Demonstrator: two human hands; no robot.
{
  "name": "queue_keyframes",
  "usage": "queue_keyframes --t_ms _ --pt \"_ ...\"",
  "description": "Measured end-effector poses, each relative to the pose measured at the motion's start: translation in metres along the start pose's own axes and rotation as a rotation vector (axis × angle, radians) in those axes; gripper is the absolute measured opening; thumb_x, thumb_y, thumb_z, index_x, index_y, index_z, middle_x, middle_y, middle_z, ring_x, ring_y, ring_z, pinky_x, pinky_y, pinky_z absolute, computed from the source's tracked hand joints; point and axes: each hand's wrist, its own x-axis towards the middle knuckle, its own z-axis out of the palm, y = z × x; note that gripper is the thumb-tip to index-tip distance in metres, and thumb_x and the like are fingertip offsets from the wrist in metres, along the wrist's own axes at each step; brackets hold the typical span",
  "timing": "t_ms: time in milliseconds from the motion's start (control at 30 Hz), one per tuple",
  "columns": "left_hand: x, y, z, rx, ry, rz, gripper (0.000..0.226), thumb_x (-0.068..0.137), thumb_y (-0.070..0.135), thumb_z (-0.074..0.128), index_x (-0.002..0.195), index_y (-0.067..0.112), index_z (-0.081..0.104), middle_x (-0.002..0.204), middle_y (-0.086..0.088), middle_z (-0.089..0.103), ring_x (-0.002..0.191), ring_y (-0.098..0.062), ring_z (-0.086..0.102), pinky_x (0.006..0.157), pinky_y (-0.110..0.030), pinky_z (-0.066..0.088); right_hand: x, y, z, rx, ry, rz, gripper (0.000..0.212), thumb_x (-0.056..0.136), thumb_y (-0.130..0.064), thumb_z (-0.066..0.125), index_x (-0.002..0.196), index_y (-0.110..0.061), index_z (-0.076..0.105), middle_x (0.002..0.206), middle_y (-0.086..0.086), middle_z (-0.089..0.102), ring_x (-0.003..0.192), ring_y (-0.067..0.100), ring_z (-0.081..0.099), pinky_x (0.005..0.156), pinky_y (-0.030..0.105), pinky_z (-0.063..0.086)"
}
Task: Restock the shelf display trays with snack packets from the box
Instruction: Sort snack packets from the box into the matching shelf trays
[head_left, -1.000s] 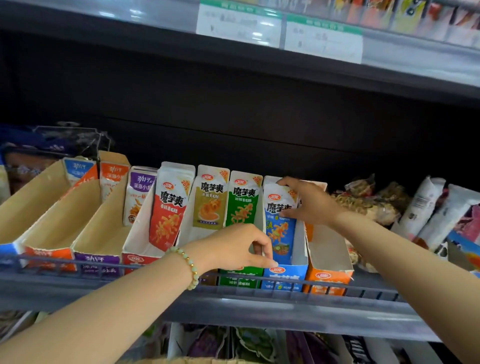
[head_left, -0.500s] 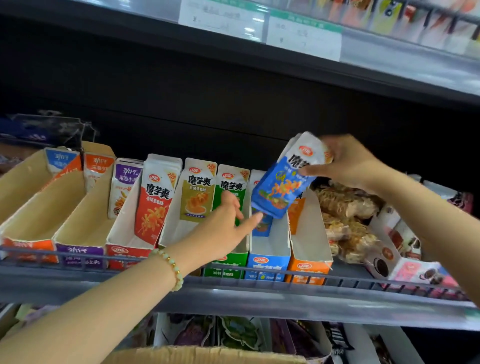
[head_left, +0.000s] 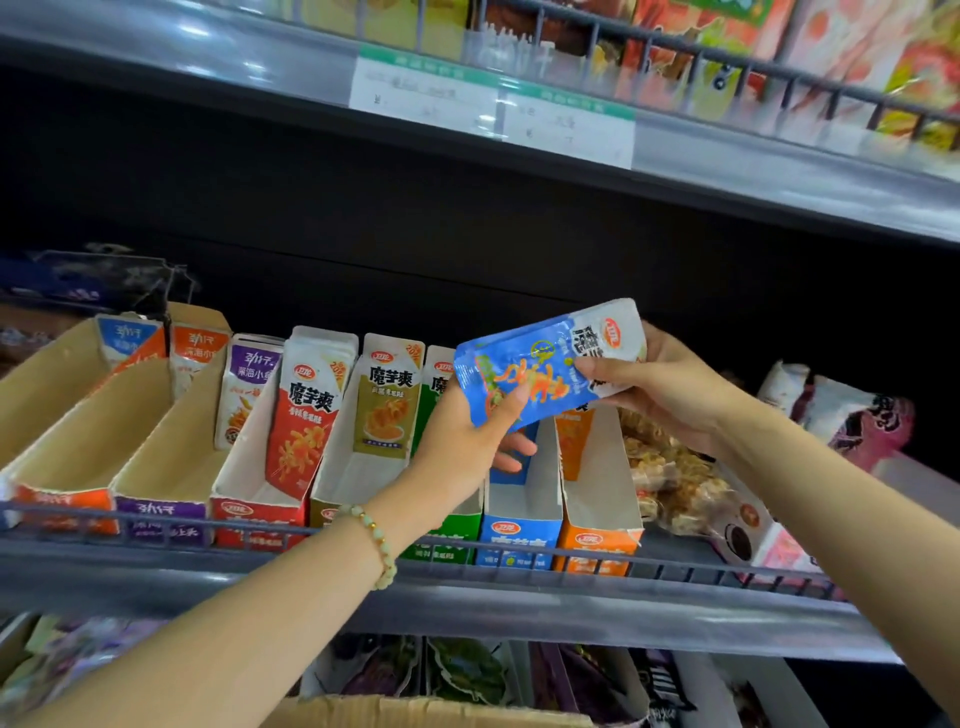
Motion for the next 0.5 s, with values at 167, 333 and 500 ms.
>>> queue_keyframes --t_ms 167,333,500 --pt "0.004 -0.023 -0.025 0.788 -0.095 -0.043 0.045 0.093 0.051 0.044 0.12 0.016 0.034 0.097 0.002 0.051 0.067 -0.005 0.05 0.056 -0.021 0.043 0.005 -0.003 -0.012 -0.303 0.197 -0.087 0.041 0.071 0.003 0.078 0.105 -0.012 0.06 0.09 0.0 0.07 0.069 0.0 0.069 0.055 0.015 0.054" --pt "-0.008 -0.032 -0.035 1.182 -0.384 0.162 0.037 0.095 0.055 0.036 0.121 0.031 0.044 0.082 0.008 0.054 0.062 -0.004 0.049 0.05 -0.022 0.04 0.032 0.007 -0.004 -0.677 0.135 -0.055 0.045 0.068 -0.006 0.084 0.107 -0.011 0.062 0.097 0.001 0.07 0.082 0.008 0.069 0.073 0.028 0.059" --pt "-0.006 -0.041 -0.034 1.109 -0.516 0.087 0.036 0.094 0.054 0.042 0.084 0.022 0.054 0.074 0.002 0.055 0.061 -0.009 0.044 0.053 -0.022 0.032 0.06 0.036 0.029 -1.139 -0.092 -0.051 0.078 0.074 -0.021 0.082 0.141 -0.016 0.043 0.14 0.002 0.049 0.125 0.019 0.05 0.1 0.029 0.043"
